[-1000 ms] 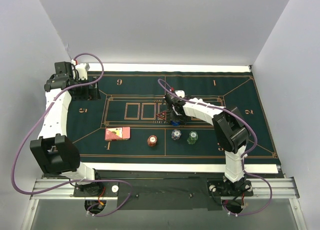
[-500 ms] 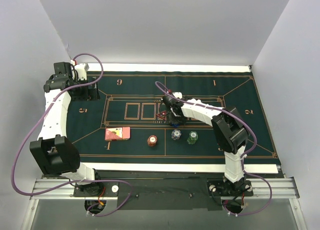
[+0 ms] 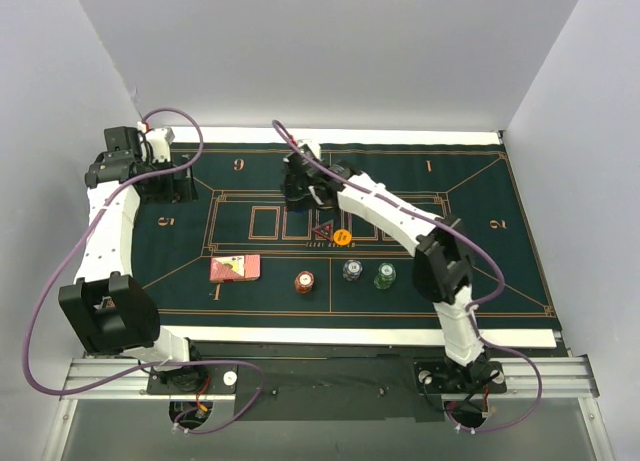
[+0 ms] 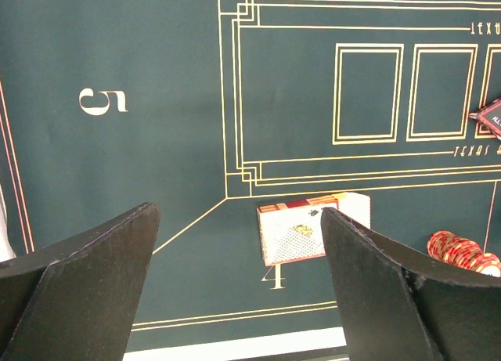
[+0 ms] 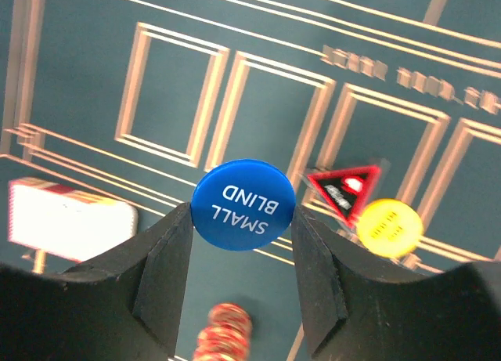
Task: Distribute texas hold em gaming equipment
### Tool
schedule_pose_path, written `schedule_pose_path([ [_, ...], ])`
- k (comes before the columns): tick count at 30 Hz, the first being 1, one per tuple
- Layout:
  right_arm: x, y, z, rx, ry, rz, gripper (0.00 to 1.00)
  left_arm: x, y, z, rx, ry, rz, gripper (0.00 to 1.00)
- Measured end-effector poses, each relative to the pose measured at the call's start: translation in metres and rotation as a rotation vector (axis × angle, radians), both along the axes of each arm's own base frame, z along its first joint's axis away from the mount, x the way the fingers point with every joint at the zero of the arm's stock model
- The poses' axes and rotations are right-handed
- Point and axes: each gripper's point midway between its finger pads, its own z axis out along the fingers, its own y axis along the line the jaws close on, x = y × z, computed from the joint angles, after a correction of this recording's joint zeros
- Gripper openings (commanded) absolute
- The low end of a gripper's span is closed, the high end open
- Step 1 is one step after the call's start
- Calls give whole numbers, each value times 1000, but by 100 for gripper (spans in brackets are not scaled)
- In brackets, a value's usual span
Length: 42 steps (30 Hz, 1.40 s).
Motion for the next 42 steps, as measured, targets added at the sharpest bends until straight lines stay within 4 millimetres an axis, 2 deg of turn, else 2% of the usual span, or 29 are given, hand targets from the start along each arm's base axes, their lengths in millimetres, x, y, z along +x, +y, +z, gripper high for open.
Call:
schedule_pose_path([
  [3, 10, 48, 8, 74, -15, 83, 24, -1, 3, -4, -10, 6, 14, 96],
  [5, 10, 78, 0, 110, -4, 135, 25, -1, 6, -4, -27, 8, 32, 96],
  [6, 9, 97, -8, 133, 6, 168, 26, 0, 9, -5, -38, 7, 43, 96],
  [9, -1, 130, -38, 165, 50, 233, 28, 2, 19, -10, -83, 17, 81, 96],
  [13, -24, 153, -77, 183, 132, 301, 34, 1, 30, -16, -120, 34, 115, 96],
  [15, -32, 163, -84, 208, 155, 329, 45, 2, 30, -16, -130, 31, 110, 96],
  [18, -36, 175, -80, 264, 165, 359, 63, 2, 26, -16, -143, 28, 96, 96],
  [21, -34, 185, -70, 318, 151, 370, 75, -1, 23, -21, -151, 39, 81, 96],
  [23, -32, 191, -65, 347, 137, 375, 81, -4, 21, -27, -157, 54, 71, 96],
  [27, -26, 192, -61, 366, 124, 370, 82, -9, 18, -35, -163, 75, 55, 96],
  [30, -17, 183, -64, 359, 113, 348, 82, -10, 17, -36, -160, 75, 37, 96],
  [33, -12, 144, -75, 286, 122, 286, 80, -11, 14, -39, -155, 79, 12, 96],
  [36, -5, 80, -79, 171, 117, 176, 74, -16, 3, -49, -130, 101, -29, 96],
  [39, 3, 15, -68, 95, 83, 49, 67, -25, -18, -66, -88, 143, -100, 96],
  [42, 5, -41, -57, 48, 54, -69, 62, -34, -33, -78, -67, 177, -155, 96],
])
